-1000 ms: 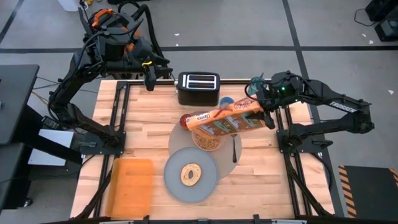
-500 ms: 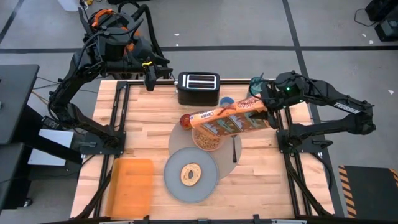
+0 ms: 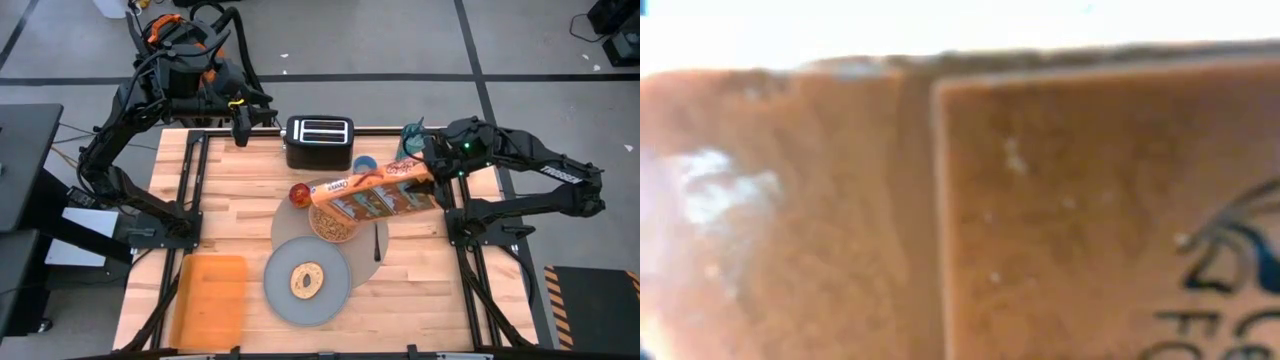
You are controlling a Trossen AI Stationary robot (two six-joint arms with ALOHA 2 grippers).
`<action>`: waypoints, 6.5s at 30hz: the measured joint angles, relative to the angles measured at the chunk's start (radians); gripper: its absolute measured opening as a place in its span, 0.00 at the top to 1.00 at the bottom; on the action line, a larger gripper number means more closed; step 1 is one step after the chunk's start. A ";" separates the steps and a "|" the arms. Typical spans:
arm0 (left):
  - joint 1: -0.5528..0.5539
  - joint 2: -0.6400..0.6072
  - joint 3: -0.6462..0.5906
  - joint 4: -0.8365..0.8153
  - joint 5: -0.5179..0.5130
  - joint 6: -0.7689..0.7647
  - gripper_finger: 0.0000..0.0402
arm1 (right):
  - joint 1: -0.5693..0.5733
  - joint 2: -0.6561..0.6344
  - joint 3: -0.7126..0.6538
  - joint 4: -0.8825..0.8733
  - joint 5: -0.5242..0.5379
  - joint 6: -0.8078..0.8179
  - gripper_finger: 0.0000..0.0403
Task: Arrange a breakfast setting
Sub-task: Pour the yellow cereal into the light orange bowl
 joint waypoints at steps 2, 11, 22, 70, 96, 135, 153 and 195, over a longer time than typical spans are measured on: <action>0.000 0.000 0.000 0.000 0.000 0.000 0.52 | 0.000 0.000 0.000 0.016 0.003 -0.006 0.47; 0.000 0.000 0.000 0.000 0.000 0.000 0.52 | -0.001 0.069 -0.052 0.119 0.073 -0.044 0.47; 0.000 0.000 0.000 0.001 0.000 0.001 0.52 | -0.001 0.127 -0.057 0.209 -0.002 -0.049 0.47; -0.012 -0.065 0.001 -0.101 -0.004 -0.190 0.52 | 0.016 -0.659 -0.459 0.220 0.145 0.276 0.47; -0.102 -0.050 -0.002 0.292 0.012 -0.111 0.52 | 0.016 -0.853 -0.446 0.593 0.057 0.276 0.47; -0.296 0.451 -0.002 1.047 0.154 -0.088 0.29 | 0.015 -0.235 -0.726 2.129 0.123 0.250 0.47; -0.225 0.429 0.000 1.075 0.167 -0.152 0.96 | 0.016 -0.209 -0.724 2.063 0.117 0.233 0.33; 0.499 -0.020 -0.159 -0.006 -0.068 0.194 0.98 | 0.016 -0.223 -0.686 1.715 0.442 0.221 0.14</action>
